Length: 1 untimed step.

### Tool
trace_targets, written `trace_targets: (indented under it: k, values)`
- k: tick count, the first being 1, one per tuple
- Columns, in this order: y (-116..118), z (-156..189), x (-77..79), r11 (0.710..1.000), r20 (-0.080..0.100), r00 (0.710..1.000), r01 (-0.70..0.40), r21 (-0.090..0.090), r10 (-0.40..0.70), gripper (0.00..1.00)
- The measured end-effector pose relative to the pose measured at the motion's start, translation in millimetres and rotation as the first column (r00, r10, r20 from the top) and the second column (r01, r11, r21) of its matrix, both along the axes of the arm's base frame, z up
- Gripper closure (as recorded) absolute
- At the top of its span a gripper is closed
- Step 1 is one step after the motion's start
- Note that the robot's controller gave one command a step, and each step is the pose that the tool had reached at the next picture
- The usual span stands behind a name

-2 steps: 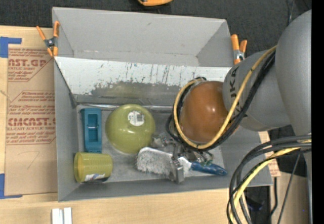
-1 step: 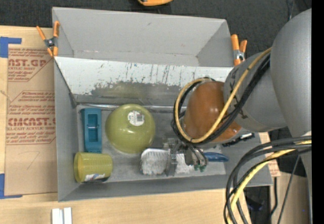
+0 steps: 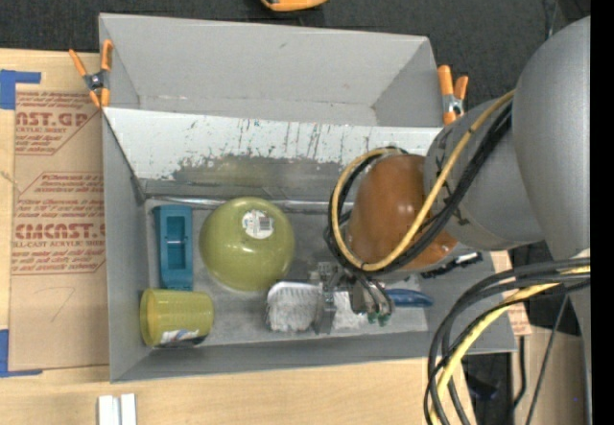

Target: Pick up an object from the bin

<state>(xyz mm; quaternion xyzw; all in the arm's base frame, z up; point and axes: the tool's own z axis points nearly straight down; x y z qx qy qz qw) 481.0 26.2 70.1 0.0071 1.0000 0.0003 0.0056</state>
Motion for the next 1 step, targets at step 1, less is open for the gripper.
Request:
trace_targets:
  k: [1]
  values:
    - [0.0, 0.0, 0.0, 1.0, 0.0, 1.0, 0.0, 0.0, 0.0, 1.0]
